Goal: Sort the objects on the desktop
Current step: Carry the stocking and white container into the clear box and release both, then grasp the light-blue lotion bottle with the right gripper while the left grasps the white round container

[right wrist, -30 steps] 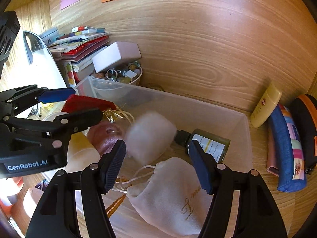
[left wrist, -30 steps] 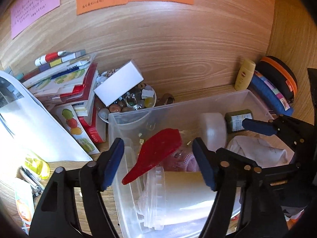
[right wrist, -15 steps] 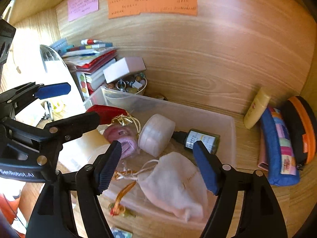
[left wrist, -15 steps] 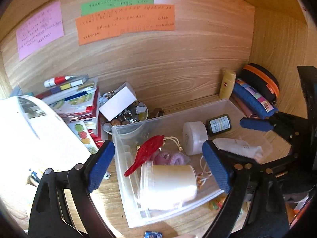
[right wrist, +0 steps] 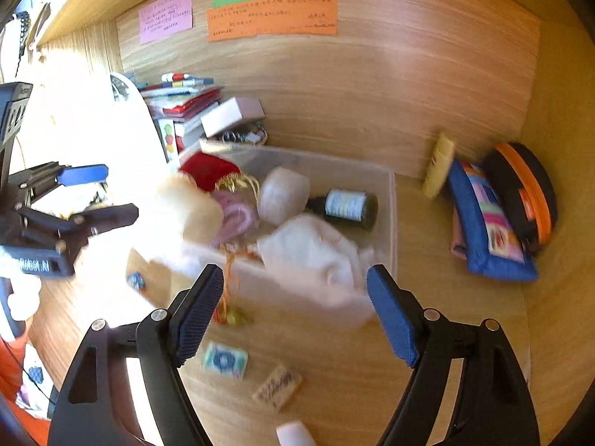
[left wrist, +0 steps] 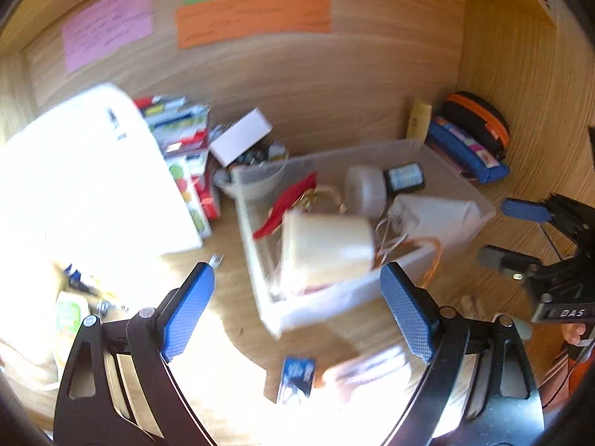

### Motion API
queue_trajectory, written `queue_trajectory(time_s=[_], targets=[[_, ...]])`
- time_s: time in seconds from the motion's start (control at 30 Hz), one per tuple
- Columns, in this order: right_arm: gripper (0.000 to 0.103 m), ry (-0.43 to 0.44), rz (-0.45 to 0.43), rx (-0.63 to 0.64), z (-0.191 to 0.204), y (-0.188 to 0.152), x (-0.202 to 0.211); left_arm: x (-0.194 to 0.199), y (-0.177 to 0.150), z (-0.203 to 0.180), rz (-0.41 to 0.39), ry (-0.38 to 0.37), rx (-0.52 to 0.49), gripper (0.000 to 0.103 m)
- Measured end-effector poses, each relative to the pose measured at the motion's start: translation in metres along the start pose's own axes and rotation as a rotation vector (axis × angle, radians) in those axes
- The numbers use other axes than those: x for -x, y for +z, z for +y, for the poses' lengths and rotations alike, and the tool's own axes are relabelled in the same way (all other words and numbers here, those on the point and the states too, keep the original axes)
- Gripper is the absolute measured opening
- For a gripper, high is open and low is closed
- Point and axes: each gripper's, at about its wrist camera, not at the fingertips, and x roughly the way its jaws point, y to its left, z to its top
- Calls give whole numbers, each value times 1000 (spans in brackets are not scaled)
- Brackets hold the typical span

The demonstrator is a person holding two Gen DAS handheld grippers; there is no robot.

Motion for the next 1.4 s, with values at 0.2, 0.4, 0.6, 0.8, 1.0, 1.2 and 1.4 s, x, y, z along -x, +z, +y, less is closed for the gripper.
queue_trajectory(time_s=[0.2,0.4,0.6,0.8,1.0,1.2,1.4], targets=[[77,-31,37,-35,-5,-36,13,0,-30,21,76,2,62,91],[77,-67,66,-73,-8,-69,21,5,-58,30,125,-10,129,91],[77,-36,98,-121,-14,-95,22,15,-65,7,119,-64,103,91],[76,3,136,-123,-13,-111,18,3,-67,-27,150,-135,34,91],[61,37,146,-106,-12,-116,16,-20,-71,-40,228,-173,45,91],[38,30,132,-78,-8,-117,15,-32,-69,-39,230,-147,64,91],[23,25,128,-58,-6,-116,14,-35,-72,-41,193,-71,42,64]])
